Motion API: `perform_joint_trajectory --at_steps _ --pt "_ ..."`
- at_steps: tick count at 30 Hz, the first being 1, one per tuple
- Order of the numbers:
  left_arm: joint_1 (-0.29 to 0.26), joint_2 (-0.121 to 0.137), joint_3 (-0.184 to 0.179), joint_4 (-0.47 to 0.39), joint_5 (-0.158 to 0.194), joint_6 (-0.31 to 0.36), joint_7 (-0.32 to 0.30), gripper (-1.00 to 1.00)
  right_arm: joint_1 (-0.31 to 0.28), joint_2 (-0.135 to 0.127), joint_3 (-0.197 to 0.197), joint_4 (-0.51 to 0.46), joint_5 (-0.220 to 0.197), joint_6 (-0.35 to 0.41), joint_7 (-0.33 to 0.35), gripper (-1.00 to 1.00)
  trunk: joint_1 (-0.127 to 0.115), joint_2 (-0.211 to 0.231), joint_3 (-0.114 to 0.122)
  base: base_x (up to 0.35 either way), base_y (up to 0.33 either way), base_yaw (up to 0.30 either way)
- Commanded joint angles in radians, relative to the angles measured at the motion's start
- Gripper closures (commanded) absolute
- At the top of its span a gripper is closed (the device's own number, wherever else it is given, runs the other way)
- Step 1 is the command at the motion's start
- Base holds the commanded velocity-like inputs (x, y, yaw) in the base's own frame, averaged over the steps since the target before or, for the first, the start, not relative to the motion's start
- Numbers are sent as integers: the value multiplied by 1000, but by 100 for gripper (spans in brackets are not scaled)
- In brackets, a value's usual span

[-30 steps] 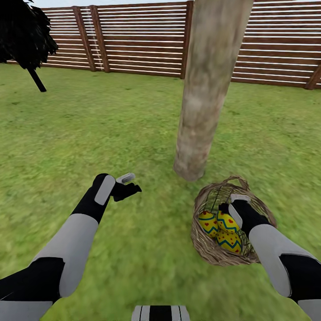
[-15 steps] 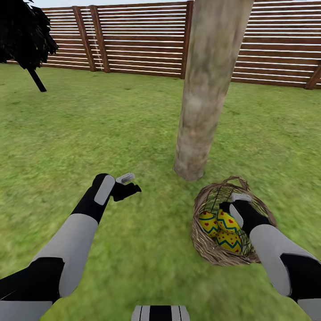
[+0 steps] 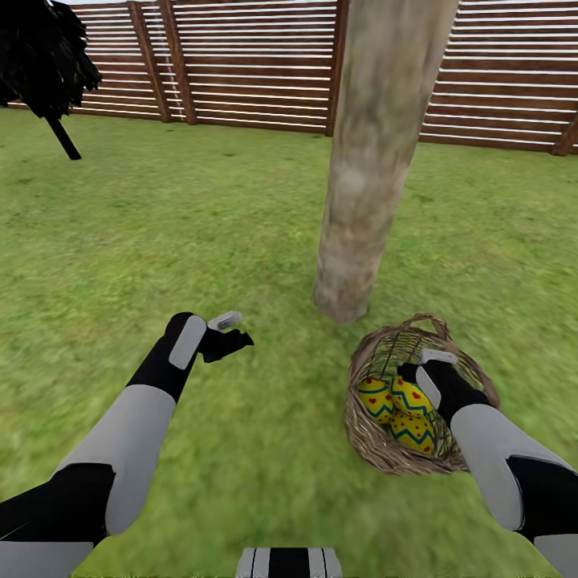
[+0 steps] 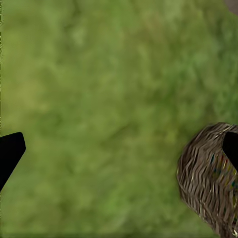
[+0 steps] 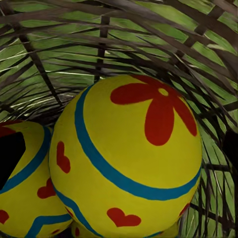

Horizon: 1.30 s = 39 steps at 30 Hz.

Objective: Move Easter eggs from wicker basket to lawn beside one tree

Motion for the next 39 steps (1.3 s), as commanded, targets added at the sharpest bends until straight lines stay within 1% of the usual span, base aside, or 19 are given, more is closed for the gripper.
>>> perform_joint_trajectory --at_steps 1,5,10,36,39 --pt "0 1 2 -1 11 2 10 -100 0 0 0 -1 -8 4 -5 -100 0 -1 -5 0 0 0" --pt "0 3 2 -1 12 3 9 -100 0 0 0 -1 -9 4 -5 -100 0 -1 -5 0 0 0" --pt "0 4 2 -4 14 4 9 -100 0 0 0 -2 -9 4 -4 -100 2 -2 -24 0 0 0" --pt "0 10 4 -5 13 7 9 -100 0 -4 -1 -6 -8 2 -6 -100 2 -2 -24 0 0 0" --pt "0 10 4 -5 14 7 9 -100 0 -3 -1 -5 -8 -9 -6 -100 2 -2 -24 0 0 0"
